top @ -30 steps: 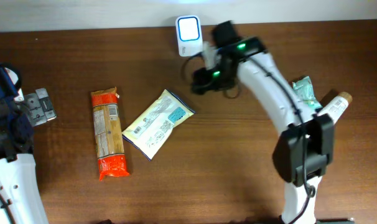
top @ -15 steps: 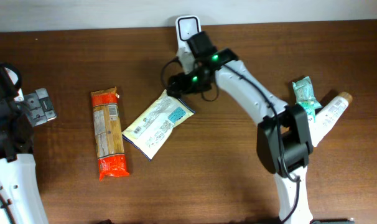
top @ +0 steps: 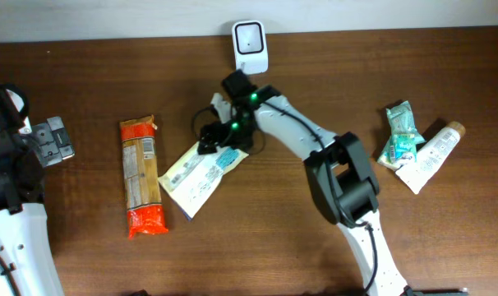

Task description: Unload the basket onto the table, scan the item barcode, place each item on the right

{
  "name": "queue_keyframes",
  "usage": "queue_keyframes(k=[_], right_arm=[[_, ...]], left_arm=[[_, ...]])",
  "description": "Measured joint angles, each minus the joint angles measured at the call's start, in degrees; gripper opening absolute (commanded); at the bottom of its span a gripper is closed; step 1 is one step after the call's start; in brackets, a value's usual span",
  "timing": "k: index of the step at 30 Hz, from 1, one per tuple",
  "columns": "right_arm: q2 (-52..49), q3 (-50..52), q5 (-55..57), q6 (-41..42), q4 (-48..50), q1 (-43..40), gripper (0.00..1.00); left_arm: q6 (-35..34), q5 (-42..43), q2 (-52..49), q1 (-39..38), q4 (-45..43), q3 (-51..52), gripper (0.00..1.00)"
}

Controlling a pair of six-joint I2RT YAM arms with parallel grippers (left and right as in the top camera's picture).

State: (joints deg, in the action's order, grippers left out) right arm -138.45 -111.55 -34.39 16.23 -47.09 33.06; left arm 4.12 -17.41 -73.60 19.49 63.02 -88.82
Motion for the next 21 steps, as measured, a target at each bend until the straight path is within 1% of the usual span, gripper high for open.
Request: queue_keyframes(k=[1,2,3,4,5,9,13,15,17,19,21], right_arm=[[-0.04,0.00,1.40,2.21,0.07,1.27,0.66],[-0.20,-0.04,2.03,3.67,0.39,2.10,0.54],[-0.59,-0.22,2.45,5.07,0.79,2.69,0.30],[-0.94,-0.26,2.93,6.36,0.90,2.91,0.11],[-1.09,-0.26,3.65,6.93,0.90,2.89,0.04],[-2.34,-0.66,2.86,7.87,0.87,2.82,0.04],[-2.45,-4.72,5.51,4.20,-8.57,1.31,0.04],[-0.66,-5.35,6.58,1.90,-10.16,-0.90,0.04],[4.00,-5.35,5.20,-0.59,-10.97,-3.54,0.04],[13.60,-5.68,1.49,-3.08,-10.88,-7.06,0.04],[20.70,-6.56,-1.95,-3.91,-11.32,-10.27,0.04]], left_arm=[[0.00,-0.02,0.00,0.00,-0.02,0.00,0.99],[-0.02,-0.02,0.00,0.00,-0.02,0.00,0.99],[-0.02,0.00,0.00,0.00,-0.04,0.00,0.99],[-0.02,0.00,0.00,0.00,-0.02,0.00,0.99],[-0.02,0.00,0.00,0.00,-0.04,0.00,0.99],[-0.02,0.00,0.00,0.00,-0.02,0.00,0.99],[0.00,0.00,0.00,0.00,0.00,0.00,0.99],[0.00,0.00,0.00,0.00,-0.02,0.00,0.99],[-0.02,0.00,0.00,0.00,-0.02,0.00,0.99],[0.00,0.00,0.00,0.00,-0.02,0.00,0.99],[0.00,-0.02,0.00,0.00,0.00,0.00,0.99]])
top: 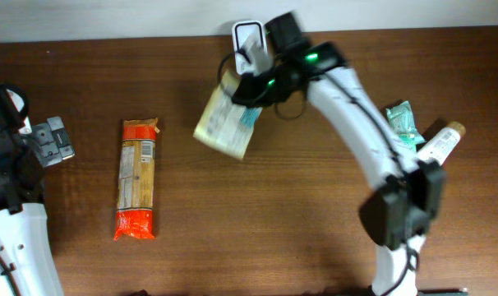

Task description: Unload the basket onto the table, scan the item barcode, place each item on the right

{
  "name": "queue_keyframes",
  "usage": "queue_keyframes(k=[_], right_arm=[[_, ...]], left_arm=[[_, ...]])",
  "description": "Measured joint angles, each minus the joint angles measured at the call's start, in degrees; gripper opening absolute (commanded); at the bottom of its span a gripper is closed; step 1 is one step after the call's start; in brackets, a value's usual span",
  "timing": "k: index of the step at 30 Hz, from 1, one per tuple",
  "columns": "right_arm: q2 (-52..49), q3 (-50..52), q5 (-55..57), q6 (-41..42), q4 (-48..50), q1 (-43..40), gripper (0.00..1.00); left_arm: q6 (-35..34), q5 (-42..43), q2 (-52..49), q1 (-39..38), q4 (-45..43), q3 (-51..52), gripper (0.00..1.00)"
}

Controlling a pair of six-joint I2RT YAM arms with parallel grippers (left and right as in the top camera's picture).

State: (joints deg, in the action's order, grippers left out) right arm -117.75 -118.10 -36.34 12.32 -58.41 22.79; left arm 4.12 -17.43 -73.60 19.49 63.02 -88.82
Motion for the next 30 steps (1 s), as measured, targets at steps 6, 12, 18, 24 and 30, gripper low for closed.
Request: queue_keyframes(k=[6,12,18,24,30], right_arm=[[3.32,2.32,0.24,-0.11,-8.79,-4.22,0.04],[1.99,16.74,12.07,-0.09,-1.86,-4.22,0.34],[1.51,25.24,23.82,-4.50,0.98,-4.22,0.66],[1.44,24.26,22.67,-24.65,-1.11,-3.82,0.93],[-6.12,23.91,17.07,-24.39,-6.82,-0.24,0.99]], left_arm=[[0.00,0.02,0.00,0.00,0.00,0.00,0.99],[0.00,0.02,0.00,0.00,0.00,0.00,0.99],[-0.02,0.02,0.00,0.00,-0.02,0.00,0.99],[0.00,0.02,0.00,0.00,-0.02,0.00,0.99],[0.00,0.00,0.00,0.00,-0.02,0.00,0.99]])
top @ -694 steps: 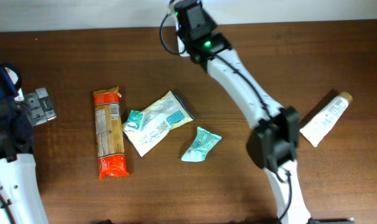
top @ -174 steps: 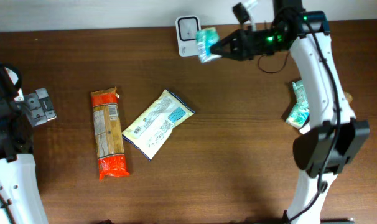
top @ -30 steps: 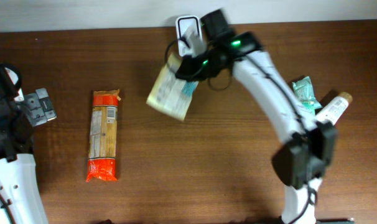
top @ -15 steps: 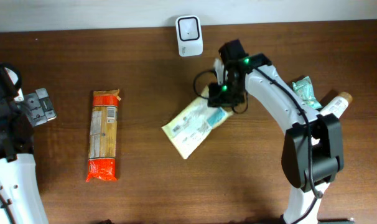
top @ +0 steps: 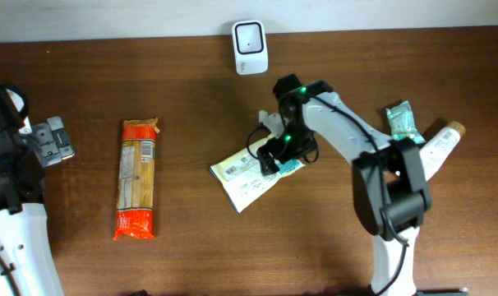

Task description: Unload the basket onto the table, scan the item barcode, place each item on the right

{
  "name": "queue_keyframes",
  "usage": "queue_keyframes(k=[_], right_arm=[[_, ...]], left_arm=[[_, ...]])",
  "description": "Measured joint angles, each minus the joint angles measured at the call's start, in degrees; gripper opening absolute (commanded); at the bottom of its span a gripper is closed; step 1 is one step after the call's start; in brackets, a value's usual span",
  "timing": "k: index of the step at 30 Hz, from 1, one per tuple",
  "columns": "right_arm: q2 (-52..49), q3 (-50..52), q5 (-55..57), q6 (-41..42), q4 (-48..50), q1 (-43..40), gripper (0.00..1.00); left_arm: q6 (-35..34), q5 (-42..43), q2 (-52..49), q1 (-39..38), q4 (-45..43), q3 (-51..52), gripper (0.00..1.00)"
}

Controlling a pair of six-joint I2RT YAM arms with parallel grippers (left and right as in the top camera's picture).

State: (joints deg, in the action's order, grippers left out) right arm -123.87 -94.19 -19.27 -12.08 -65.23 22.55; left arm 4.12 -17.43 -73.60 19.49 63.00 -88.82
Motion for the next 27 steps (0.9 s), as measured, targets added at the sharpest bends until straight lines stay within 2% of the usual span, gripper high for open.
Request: queue_keyframes(k=[5,10,14,17,27], right_arm=[[-2.10,-0.15,-0.11,2.08,-1.01,0.52,0.99],[-2.21,-0.44,7.78,7.82,-0.37,1.36,0.99],[-4.94,-8.24,12.68,10.25,-5.62,1.33,0.99],[-5.14,-13.81,18.64,13.81,-6.05,1.46,0.98],[-4.20,-6.03,22.82,15.98,0.90,3.19,0.99]], left_arm=[[-0.02,0.02,0.00,0.00,0.00,0.00,0.99],[-0.02,0.00,0.00,0.00,-0.02,0.00,0.99],[0.00,0.02,0.00,0.00,0.00,0.00,0.99],[0.00,0.02,0.00,0.00,0.00,0.00,0.99],[0.00,0.02,0.00,0.00,0.00,0.00,0.99]])
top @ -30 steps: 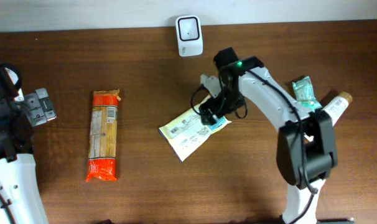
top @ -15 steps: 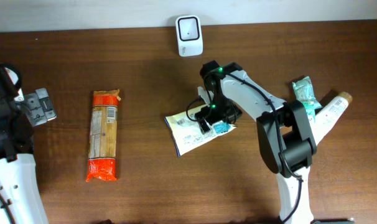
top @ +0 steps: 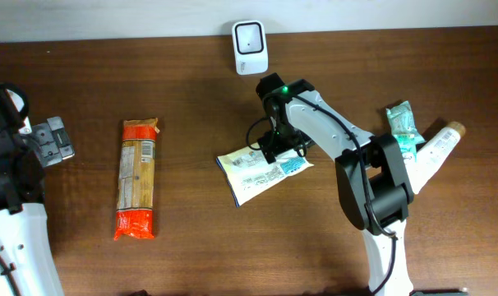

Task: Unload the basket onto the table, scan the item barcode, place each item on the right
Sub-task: 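Lift the wipes pack and hold its barcode over the scanner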

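The item, a white pouch (top: pixel 260 174) with a teal corner and printed labels, lies flat on the table in the overhead view, below the white barcode scanner (top: pixel 251 36) at the back edge. My right gripper (top: pixel 269 150) hovers at the pouch's upper edge, and its fingers look open with nothing in them. My left gripper (top: pixel 52 141) rests at the far left, far from the pouch; whether it is open or shut does not show.
An orange and red pasta packet (top: pixel 139 177) lies left of centre. At the right stand a teal packet (top: pixel 401 125) and a white tube (top: pixel 434 154). The right arm's base (top: pixel 372 197) sits just right of the pouch.
The pouch has shifted a little and lies flat. My right gripper was over its teal corner and is now up and to the left, at the upper edge, off the pouch.
My right gripper was on the pouch left of centre on the table. Then it held the pouch up in front of the scanner. Then the pouch was down on the table right of centre, still under the gripper, and now it lies there let go.
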{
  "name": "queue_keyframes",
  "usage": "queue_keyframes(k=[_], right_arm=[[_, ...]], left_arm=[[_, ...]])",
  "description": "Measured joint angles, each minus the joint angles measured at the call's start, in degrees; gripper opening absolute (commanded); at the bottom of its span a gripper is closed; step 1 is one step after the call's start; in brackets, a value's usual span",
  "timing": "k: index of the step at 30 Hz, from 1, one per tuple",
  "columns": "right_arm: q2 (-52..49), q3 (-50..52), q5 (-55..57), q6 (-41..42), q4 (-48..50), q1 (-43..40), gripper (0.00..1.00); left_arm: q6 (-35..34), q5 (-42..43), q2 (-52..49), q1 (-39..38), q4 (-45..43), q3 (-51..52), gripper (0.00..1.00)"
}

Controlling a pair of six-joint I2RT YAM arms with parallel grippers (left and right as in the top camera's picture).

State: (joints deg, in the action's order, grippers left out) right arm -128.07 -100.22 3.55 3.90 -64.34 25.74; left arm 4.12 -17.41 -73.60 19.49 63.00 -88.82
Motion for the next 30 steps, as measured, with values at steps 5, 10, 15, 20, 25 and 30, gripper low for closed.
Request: queue_keyframes(k=[5,10,15,20,25,30], right_arm=[[1.44,4.92,-9.25,-4.37,6.23,0.00,0.25],[1.60,5.70,-16.61,-6.93,6.19,-0.31,0.04],[1.70,5.51,-17.25,-7.56,5.70,-0.52,0.04],[6.60,4.92,-26.64,-7.82,4.79,-4.31,0.04],[18.51,3.26,-47.58,-9.97,4.37,-17.05,0.04],[18.93,3.26,-65.70,-10.27,4.57,-24.72,0.04]], left_arm=[[-0.02,0.00,0.00,0.00,0.00,0.00,0.99],[-0.02,0.00,0.00,0.00,0.00,0.00,0.99],[-0.02,0.00,0.00,0.00,-0.02,0.00,0.99],[-0.02,0.00,0.00,0.00,0.00,0.00,0.99],[0.00,0.00,0.00,0.00,0.00,0.00,0.99],[-0.02,0.00,0.00,0.00,0.00,0.00,0.99]])
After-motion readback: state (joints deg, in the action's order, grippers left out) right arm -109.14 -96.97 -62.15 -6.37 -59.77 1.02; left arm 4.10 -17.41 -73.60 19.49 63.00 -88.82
